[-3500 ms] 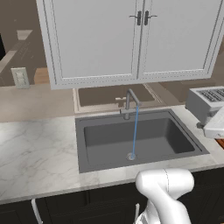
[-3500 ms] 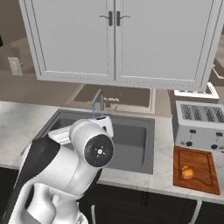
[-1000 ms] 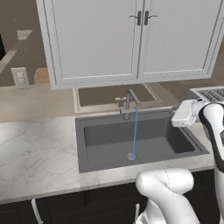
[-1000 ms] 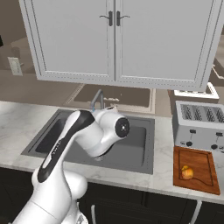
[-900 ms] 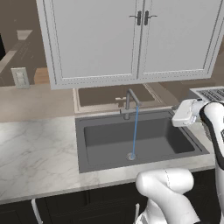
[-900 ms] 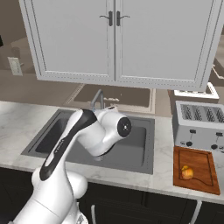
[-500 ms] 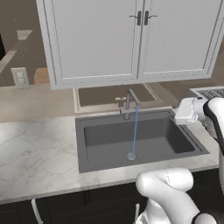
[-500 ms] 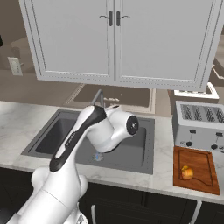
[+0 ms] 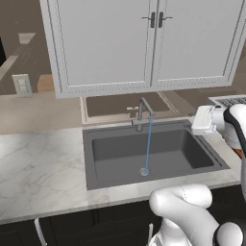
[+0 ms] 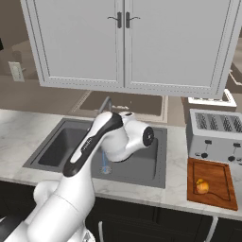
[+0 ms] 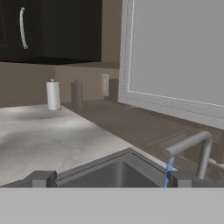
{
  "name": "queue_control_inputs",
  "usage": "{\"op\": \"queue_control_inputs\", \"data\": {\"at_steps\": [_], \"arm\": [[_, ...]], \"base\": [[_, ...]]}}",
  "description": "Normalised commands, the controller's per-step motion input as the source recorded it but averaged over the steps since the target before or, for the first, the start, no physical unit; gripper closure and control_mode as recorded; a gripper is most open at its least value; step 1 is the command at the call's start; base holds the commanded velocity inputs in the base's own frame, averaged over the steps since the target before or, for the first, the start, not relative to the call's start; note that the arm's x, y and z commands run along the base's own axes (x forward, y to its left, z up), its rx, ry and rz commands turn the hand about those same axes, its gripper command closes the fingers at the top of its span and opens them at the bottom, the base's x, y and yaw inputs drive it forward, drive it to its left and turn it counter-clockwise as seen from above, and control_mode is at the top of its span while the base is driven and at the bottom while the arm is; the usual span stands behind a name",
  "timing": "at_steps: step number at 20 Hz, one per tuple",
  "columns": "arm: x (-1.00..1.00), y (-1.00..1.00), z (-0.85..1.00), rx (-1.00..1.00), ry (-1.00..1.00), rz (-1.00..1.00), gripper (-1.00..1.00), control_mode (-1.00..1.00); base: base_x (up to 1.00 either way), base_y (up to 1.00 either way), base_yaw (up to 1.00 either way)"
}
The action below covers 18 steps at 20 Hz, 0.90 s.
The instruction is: Pick the peach from the sink and place it on the cutting board to airdry. Then turn off the sink faucet.
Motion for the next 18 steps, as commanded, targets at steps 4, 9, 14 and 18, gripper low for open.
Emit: {"op": "queue_control_inputs", "data": {"at_steps": [4,9,14,18], "arm": [[0.13,0.00,-0.12,0.02,-0.05,-0.03,-1.00,-1.00],[0.11,0.00,-0.09,0.01,-0.02,-0.01,-1.00,-1.00],[0.15,-0.01,0.00,0.00,0.00,0.00,-1.00,-1.00],[0.18,0.00,0.00,0.00,0.01,0.00,-1.00,-1.00]], "base": [[0.00,0.00,0.00],[0.00,0.00,0.00],[0.00,0.00,0.00],[0.00,0.00,0.00]]}}
